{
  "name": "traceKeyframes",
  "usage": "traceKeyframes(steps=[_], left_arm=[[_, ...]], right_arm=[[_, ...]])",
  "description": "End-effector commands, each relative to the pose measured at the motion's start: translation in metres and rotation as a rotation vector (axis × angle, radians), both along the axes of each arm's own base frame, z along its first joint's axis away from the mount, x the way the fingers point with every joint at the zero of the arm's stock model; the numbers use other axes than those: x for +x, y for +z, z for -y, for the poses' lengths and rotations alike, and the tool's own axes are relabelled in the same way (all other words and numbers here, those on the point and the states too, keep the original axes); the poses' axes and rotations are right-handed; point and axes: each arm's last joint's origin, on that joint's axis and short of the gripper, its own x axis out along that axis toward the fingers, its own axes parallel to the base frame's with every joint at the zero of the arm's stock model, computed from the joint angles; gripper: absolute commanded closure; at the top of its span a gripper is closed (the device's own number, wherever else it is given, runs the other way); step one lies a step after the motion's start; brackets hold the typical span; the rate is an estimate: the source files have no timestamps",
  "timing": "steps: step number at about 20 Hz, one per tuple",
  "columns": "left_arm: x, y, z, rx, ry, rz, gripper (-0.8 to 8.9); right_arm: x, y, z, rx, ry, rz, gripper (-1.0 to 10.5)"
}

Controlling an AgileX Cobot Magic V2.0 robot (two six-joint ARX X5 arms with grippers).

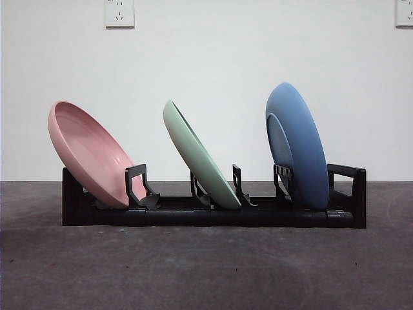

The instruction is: Place the plate

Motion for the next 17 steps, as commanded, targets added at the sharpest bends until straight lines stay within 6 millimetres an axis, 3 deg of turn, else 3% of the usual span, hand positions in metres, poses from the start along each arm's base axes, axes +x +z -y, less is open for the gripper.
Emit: traceKeyframes(steps=[1,9,10,12,13,17], left_arm=[[0.001,0.008,-0.001,0.12,-0.04,-0.049,8.04],[0.019,0.008,-0.003,0.286,-0.042,-0.309,7.93],[0.022,0.007,-0.003,0.286,-0.043,-0.317,7.13],[0.025,0.007,-0.003,0.286,-0.043,-0.31,4.32],[0.025,0.008,-0.003,0.286,-0.042,-0.302,3.73],[0.024,0.009,-0.003,0.285,-0.04,-0.279,3.76]], right_arm=[[0.004,0.004,0.0,-0.094,0.036,-0.057,9.3],[0.031,-0.012,-0.004,-0.242,0.115,-0.336,9.3],[0.034,-0.013,-0.005,-0.251,0.128,-0.347,9.2],[0.039,-0.016,-0.007,-0.266,0.154,-0.361,7.5],[0.041,-0.017,-0.008,-0.266,0.158,-0.366,6.9],[0.048,-0.015,-0.012,-0.249,0.159,-0.367,6.9]])
